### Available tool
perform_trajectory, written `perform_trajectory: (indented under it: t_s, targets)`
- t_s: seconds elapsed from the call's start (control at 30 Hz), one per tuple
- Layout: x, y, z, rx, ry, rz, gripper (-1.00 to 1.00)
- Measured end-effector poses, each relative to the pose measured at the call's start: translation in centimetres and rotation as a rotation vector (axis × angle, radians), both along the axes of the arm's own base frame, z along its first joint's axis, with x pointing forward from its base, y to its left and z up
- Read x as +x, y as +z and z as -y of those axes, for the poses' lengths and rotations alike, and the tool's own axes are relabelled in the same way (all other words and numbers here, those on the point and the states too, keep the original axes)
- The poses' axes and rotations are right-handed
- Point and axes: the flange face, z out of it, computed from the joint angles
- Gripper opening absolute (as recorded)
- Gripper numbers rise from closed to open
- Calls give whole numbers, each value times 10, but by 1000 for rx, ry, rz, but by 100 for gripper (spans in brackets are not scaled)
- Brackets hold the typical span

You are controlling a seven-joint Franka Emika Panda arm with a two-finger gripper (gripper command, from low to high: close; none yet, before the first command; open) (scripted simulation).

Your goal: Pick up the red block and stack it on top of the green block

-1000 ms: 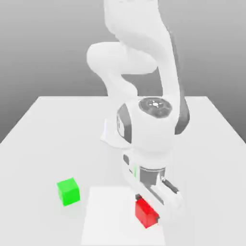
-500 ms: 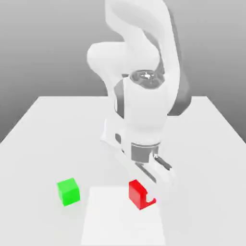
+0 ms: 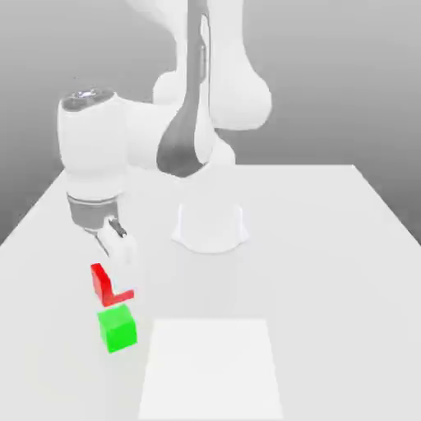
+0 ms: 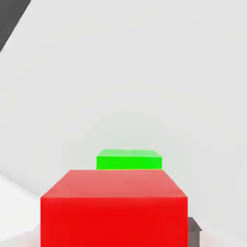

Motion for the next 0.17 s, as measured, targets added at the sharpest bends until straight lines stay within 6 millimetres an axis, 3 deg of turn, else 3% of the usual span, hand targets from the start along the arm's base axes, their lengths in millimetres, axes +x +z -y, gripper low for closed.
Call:
perform_trajectory:
  t_s: [0.03, 0.07, 0.17]
  targets:
    - [0, -10, 0, 0, 0, 0, -100]
    - [-1, -19, -1, 0, 2, 0, 100]
    - [-1, -19, -1, 0, 2, 0, 100]
